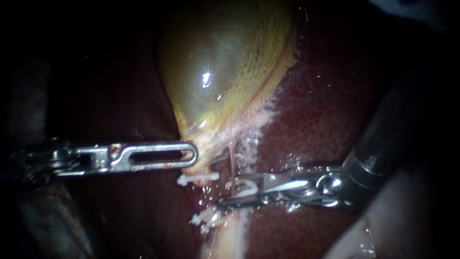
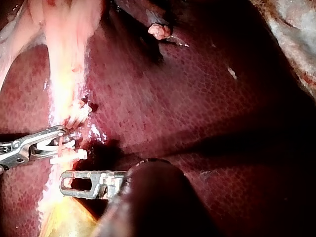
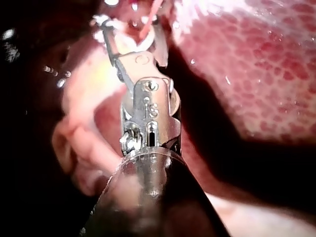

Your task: Clipping first clip right tube

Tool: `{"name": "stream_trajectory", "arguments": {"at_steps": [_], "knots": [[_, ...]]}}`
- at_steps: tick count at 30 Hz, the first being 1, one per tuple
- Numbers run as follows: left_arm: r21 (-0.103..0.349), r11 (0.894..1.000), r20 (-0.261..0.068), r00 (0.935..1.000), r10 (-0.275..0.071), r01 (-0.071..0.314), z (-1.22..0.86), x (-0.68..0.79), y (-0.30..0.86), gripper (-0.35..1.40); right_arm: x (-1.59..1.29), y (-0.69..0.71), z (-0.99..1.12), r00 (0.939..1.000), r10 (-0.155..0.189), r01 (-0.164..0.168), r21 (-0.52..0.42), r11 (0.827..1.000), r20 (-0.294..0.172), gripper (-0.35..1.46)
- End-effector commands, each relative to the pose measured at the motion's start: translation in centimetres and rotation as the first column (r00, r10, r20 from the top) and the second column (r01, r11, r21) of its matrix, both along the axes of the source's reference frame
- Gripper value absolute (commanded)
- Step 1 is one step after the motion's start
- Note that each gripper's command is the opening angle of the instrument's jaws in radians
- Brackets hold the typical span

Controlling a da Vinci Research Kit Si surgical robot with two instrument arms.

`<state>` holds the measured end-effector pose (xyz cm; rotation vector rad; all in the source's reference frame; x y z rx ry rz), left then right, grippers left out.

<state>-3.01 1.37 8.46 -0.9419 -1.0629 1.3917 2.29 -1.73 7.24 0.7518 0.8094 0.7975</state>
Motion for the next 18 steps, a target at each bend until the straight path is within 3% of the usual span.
{"name": "stream_trajectory", "arguments": {"at_steps": [1,18], "knots": [[0.0,1.0,0.0,1.0,0.0,0.0,0.0,0.0,0.0,-0.35,0.01,-0.01,-0.01,1.0,-0.003,0.003,0.001,1.0,-0.003,0.46],[-0.002,1.0,-0.001,1.0,-0.001,0.001,0.05,-0.03,-0.01,-0.35,-0.02,-0.13,-0.02,0.9999,0.014,-0.014,0.042,0.999,0.001,0.32]]}}
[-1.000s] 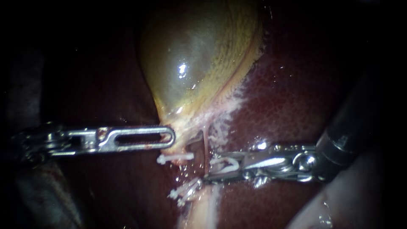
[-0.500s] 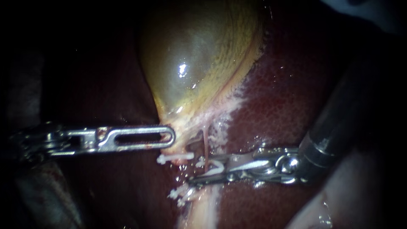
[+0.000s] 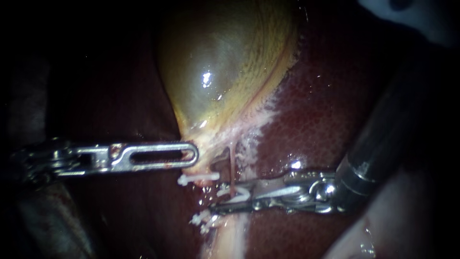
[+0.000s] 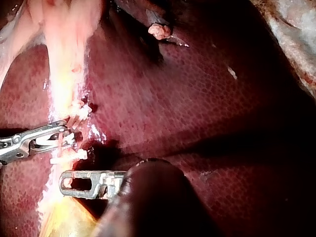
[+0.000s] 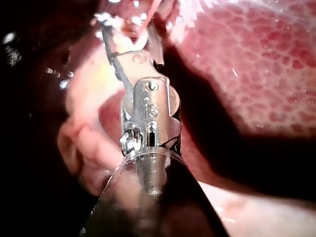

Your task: Clipping first clip right tube

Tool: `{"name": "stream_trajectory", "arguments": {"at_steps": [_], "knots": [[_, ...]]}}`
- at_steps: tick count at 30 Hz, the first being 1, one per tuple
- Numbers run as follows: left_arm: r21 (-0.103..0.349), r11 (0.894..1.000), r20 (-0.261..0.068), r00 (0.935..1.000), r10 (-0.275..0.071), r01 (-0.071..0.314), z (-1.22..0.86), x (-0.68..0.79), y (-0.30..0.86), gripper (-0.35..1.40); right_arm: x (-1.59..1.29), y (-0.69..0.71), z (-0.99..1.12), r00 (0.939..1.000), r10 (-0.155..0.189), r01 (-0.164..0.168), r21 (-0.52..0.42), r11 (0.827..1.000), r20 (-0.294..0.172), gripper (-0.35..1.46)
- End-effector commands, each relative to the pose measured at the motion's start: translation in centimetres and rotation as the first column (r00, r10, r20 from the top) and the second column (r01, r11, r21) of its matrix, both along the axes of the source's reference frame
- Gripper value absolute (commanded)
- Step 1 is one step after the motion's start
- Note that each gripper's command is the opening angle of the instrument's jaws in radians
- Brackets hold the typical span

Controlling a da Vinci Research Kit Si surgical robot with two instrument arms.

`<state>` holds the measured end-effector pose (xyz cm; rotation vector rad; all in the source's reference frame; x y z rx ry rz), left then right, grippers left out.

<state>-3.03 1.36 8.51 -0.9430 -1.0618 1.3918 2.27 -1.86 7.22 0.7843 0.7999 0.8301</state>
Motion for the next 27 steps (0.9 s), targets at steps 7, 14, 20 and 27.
{"name": "stream_trajectory", "arguments": {"at_steps": [7,14,20,27], "knots": [[-0.002,1.0,-0.001,1.0,0.0,0.0,0.01,-0.01,0.0,-0.35,0.0,-0.01,0.02,1.0,0.0,0.0,-0.002,1.0,-0.001,0.29],[-0.003,1.0,-0.002,1.0,-0.001,0.001,0.02,-0.02,-0.01,-0.35,-0.03,-0.01,0.04,1.0,-0.002,0.002,-0.003,1.0,-0.002,0.02],[-0.003,1.0,-0.002,1.0,-0.001,0.001,0.02,-0.02,-0.01,-0.35,-0.09,-0.01,0.08,1.0,-0.003,0.003,0.0,1.0,0.0,-0.35],[-0.003,1.0,-0.002,1.0,-0.002,0.002,0.02,-0.03,-0.01,-0.35,-0.13,-0.02,0.12,1.0,-0.005,0.005,-0.002,1.0,-0.001,-0.35]]}}
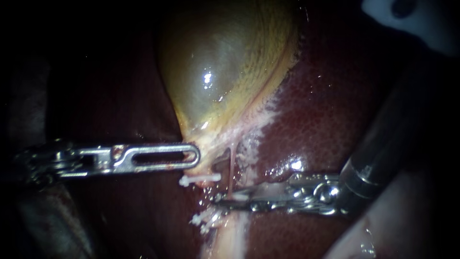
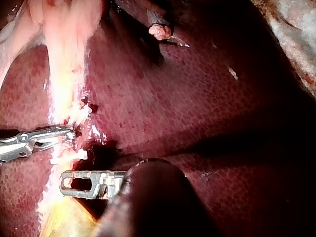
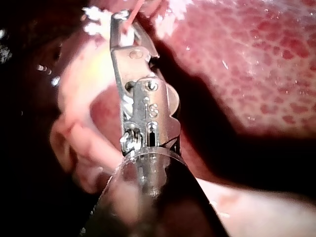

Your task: Clipping first clip right tube

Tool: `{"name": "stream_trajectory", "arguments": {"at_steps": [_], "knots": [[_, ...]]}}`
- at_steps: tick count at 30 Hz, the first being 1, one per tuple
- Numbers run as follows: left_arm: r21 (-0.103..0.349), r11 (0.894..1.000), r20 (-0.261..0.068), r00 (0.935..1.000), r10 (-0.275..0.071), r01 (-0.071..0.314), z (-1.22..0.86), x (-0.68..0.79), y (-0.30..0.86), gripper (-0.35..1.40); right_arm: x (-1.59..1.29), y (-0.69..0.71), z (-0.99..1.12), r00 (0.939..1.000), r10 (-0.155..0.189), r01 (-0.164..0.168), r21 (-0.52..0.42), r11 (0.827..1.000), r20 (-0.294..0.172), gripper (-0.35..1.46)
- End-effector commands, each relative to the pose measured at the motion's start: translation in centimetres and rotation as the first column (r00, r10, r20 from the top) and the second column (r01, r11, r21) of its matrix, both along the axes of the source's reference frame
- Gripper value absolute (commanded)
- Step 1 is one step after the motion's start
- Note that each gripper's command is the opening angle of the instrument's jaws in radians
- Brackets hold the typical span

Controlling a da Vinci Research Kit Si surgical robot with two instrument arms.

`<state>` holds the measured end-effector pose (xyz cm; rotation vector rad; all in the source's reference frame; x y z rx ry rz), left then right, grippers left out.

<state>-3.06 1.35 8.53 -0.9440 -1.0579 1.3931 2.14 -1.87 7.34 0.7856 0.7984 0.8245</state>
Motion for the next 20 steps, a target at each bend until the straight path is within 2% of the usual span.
{"name": "stream_trajectory", "arguments": {"at_steps": [1,20], "knots": [[0.0,1.0,0.0,1.0,0.0,0.0,0.0,0.0,0.0,-0.35,0.0,0.0,0.0,1.0,0.0,0.0,-0.001,1.0,0.0,-0.35],[0.0,1.0,0.0,1.0,-0.001,0.001,0.0,-0.02,0.0,-0.35,0.0,0.0,0.01,1.0,0.0,0.0,-0.001,1.0,0.0,-0.35]]}}
